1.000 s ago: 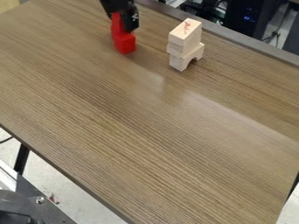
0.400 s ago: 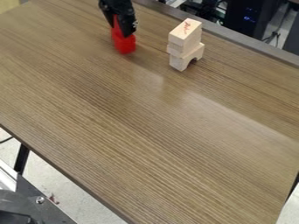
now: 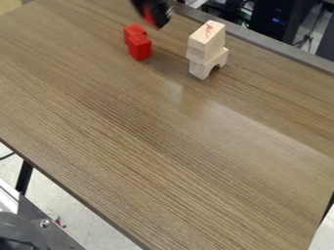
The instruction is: Put the red cube on top of rectangular block
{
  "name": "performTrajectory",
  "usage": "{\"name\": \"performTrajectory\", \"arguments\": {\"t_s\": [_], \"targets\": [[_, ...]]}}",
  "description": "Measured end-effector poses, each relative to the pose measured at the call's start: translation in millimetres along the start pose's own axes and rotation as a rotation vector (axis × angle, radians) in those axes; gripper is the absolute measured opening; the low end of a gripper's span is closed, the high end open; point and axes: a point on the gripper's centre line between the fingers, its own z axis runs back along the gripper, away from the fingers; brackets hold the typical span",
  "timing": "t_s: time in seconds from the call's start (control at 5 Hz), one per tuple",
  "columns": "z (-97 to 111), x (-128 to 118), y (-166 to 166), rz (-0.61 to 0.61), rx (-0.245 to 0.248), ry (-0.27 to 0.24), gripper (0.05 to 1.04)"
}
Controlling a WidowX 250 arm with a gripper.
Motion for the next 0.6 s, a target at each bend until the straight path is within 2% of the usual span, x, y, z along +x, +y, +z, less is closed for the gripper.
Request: {"name": "performTrajectory", "arguments": {"t_s": [0.2, 0.4, 0.6], "targets": [[23.2, 26.6, -30.6, -0.013, 0.013, -0.031, 0.593], [31.4, 42.8, -59.4, -0.024, 0.057, -0.025, 0.593], [32.9, 48.5, -74.5, 0.031, 0.086, 0.001, 0.593]]}}
